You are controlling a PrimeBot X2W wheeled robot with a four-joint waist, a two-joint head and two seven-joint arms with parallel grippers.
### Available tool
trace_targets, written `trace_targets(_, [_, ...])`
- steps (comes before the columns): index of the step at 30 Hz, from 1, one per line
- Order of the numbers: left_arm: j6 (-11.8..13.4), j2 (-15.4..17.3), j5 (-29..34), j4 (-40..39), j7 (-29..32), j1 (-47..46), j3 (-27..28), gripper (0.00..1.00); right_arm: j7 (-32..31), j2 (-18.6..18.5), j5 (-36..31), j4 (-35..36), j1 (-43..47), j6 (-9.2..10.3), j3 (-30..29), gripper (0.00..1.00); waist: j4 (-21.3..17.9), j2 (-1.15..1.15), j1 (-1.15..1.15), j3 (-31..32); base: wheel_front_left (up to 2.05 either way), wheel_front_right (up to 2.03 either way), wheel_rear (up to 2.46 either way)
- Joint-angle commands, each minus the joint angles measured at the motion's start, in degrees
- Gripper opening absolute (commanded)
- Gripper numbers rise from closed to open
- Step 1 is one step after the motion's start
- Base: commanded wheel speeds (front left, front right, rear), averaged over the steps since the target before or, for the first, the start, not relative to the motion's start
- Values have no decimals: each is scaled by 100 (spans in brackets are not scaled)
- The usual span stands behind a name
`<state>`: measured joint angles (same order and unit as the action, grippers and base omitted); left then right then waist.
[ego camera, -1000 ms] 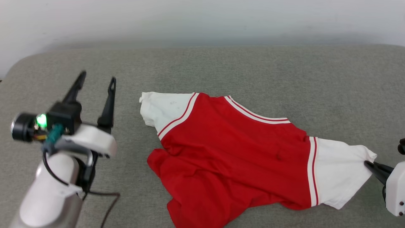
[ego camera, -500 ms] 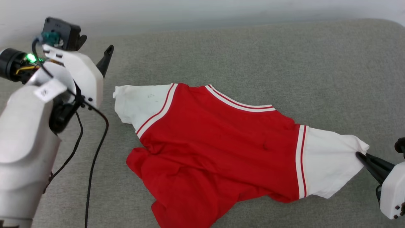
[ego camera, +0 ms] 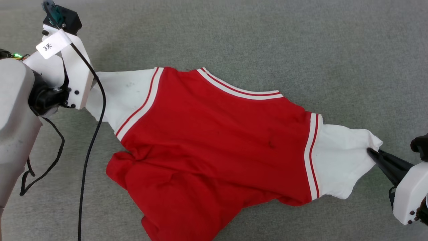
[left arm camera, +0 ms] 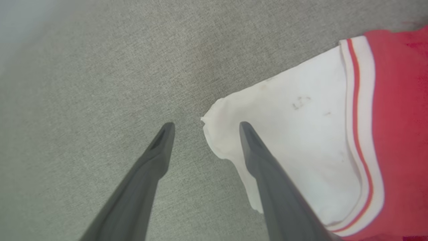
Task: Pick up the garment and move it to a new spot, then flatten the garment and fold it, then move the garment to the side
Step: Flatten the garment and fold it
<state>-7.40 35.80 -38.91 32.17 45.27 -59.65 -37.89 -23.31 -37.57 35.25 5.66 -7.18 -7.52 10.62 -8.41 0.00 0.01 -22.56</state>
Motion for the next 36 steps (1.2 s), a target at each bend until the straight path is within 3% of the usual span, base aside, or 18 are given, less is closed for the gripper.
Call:
trace_targets(1, [-1, 32, -79, 86, 59, -72, -72, 100, -5, 52, -34, 37, -98, 7, -13, 0, -89, 0, -1, -165, 0, 0, 0])
trace_targets(11, [-2, 76, -625, 453, 384, 72, -894, 100, 47, 42, -35, -22, -363, 7, 118, 0, -127, 0, -1, -416, 0, 0, 0])
trace_targets(12, [-3, 97, -666, 442, 358, 81, -966, 12, 65, 26, -26, -36, -388, 7, 132, 0, -121, 0, -1, -421, 0, 0, 0])
trace_targets(13, [-3, 112, -701, 432, 315, 77, -1029, 0, 75, 17, -19, -54, -415, 7, 145, 0, -113, 0, -1, -418, 0, 0, 0])
trace_targets(21, [-2, 190, -733, 364, -689, -255, -1257, 0, 244, -129, -59, -215, -650, 7, 200, 0, 3, 0, -1, -57, 0, 0, 0])
trace_targets(31, [-1, 431, -415, -250, -2905, -467, -1425, 0, 436, -354, 35, -237, -812, 8, 6, 0, 383, 0, -1, 923, 0, 0, 0])
trace_targets(36, [117, 550, -139, -652, -3489, -546, -1369, 0, 509, -464, -60, -137, -834, 8, -266, 0, 615, 0, -1, 1332, 0, 0, 0])
